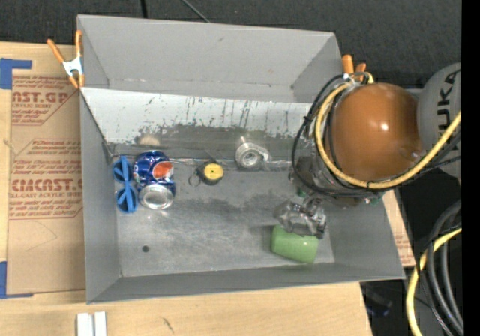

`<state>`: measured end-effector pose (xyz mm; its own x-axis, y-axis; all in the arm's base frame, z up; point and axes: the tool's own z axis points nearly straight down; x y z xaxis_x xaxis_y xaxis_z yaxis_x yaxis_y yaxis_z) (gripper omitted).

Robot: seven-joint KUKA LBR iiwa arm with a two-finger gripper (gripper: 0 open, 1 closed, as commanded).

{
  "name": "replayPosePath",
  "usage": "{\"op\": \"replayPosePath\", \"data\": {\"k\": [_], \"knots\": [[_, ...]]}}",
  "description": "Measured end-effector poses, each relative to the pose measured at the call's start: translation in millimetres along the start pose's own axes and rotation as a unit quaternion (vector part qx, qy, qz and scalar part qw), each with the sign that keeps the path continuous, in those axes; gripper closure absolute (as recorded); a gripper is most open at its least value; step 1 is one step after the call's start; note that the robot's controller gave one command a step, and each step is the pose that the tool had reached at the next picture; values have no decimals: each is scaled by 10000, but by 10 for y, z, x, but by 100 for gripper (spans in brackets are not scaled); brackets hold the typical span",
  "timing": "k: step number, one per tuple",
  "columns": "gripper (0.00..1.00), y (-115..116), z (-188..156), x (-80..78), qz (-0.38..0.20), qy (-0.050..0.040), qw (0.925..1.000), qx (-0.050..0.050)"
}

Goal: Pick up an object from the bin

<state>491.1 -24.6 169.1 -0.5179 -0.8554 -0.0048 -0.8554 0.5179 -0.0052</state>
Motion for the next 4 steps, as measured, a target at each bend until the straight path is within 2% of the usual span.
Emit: {"op": "replayPosePath", "data": {"k": [1,2,3,4], "knots": [[0,7,45,13,6,13,10000,-31],[0,-345,775,-182,-176,-41,9998,63],[0,-6,812,62,-1283,-80,9917,63],[100,-39,787,94,-1267,-36,9919,77]]}}
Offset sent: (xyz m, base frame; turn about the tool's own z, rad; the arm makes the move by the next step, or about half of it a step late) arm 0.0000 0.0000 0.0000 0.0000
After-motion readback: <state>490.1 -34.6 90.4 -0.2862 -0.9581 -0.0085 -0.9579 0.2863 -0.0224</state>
